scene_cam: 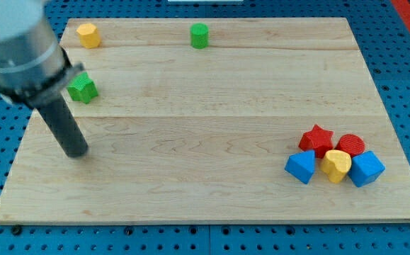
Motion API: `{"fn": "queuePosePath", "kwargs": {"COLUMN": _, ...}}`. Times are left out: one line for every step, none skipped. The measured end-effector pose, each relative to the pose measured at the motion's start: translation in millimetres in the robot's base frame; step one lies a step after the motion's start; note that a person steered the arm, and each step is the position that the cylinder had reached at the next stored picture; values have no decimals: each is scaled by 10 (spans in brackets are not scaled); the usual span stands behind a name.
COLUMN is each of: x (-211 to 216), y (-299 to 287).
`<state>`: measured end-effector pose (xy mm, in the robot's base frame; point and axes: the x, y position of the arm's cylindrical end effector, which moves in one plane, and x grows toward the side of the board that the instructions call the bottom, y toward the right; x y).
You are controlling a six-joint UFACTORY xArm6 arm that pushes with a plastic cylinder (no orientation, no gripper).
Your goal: Slide the green star closer to the group of blocks
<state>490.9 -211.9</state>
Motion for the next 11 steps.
{"fn": "queuePosePath", "kwargs": {"x": -584, "y": -297}}
{"fn": "queuePosePath", "kwargs": {"x": -950, "y": -400}}
{"fn": "queuePosePath", "kwargs": {"x": -1033, "y": -60}}
{"fn": "queuePosePath", "kwargs": {"x": -1033, "y": 863}}
{"fn": "queuePosePath", "kwargs": {"x": -1034, "y": 1242}}
{"fn": "queuePosePath", "kwargs": {"x": -1104, "y": 521}}
{"fn": "queuePosePath", "kwargs": {"x": -1293, "y": 418}}
{"fn": "queuePosePath", "kwargs": {"x": -1316, "y": 1143}}
{"fn": "queuePosePath", "kwargs": {"x": -1074, "y": 2286}}
{"fn": "queuePosePath", "kwargs": {"x": -706, "y": 3020}}
{"fn": "queuePosePath", "kwargs": {"x": -702, "y": 2927}}
